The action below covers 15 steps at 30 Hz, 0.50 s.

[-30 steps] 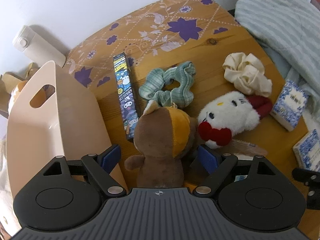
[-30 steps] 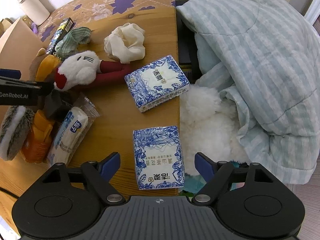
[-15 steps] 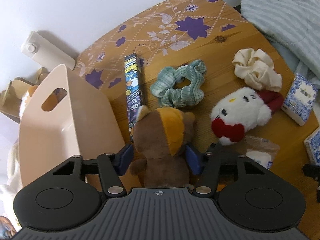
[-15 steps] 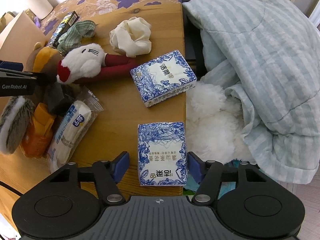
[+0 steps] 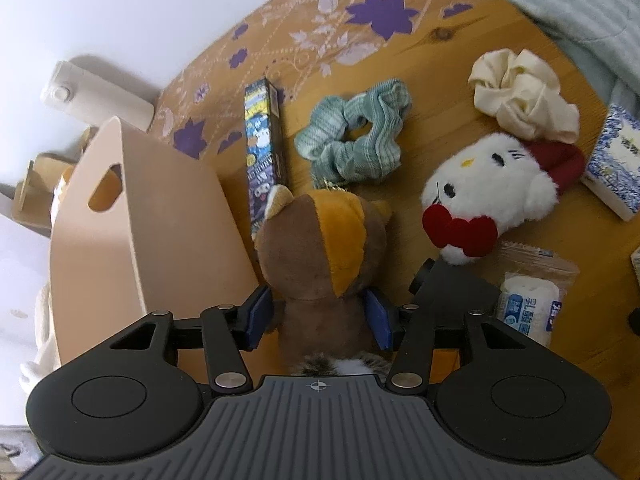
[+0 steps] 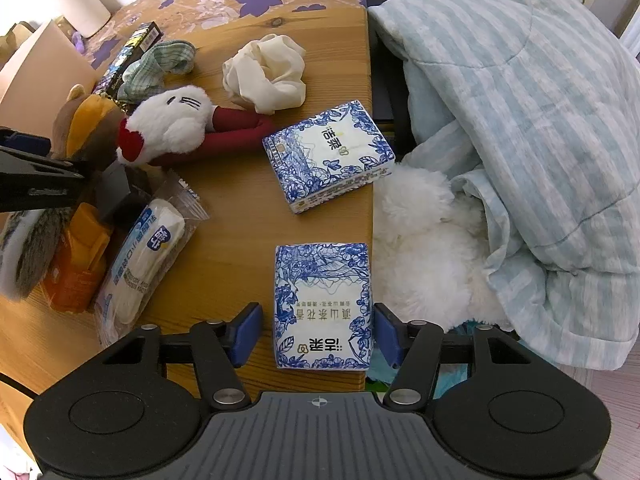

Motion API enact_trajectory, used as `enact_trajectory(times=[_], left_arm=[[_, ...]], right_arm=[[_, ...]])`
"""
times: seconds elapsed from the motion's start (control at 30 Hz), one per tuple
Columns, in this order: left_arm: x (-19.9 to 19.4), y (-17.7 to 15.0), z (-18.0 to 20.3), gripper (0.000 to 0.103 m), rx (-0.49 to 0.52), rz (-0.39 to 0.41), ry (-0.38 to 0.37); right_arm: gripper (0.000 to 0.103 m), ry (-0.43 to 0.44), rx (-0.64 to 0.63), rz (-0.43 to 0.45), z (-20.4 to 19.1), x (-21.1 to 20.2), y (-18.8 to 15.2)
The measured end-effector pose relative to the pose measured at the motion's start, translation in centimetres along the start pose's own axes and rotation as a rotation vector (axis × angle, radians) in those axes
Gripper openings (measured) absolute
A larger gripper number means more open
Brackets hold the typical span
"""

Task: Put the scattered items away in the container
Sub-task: 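Close the left gripper on the brown plush while the right gripper grasps the blue tissue pack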

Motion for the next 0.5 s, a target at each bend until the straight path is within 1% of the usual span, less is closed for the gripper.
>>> enact_trajectory(times=[0.07, 0.23, 0.5], left_arm=[[0.50, -0.26, 0.04, 0.053, -0.005, -0.018, 0.008], [0.57, -0.26, -0.22, 0.049, -0.031, -0.017, 0.006], [0.29, -0.15, -0.36, 0.046, -0.063, -0.019, 0.000]], right_arm=[[0.058, 0.004, -0.001, 0.002, -0.04, -0.02, 0.02], [0.054, 0.007, 0.000, 0.007, -0.13, -0.11, 0.11], [0.043, -0.001, 0.012, 0.019, 0.03, -0.45, 0.52]])
Point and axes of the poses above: each gripper's, at about its wrist camera, not at the fingertips, and x roughly the way its jaws point, z to its right, y to its top, the point moved 5 cm from there along x, roughly the way its jaws point, and after that the axes turned 9 degrees about z, right-handed, at the moved point
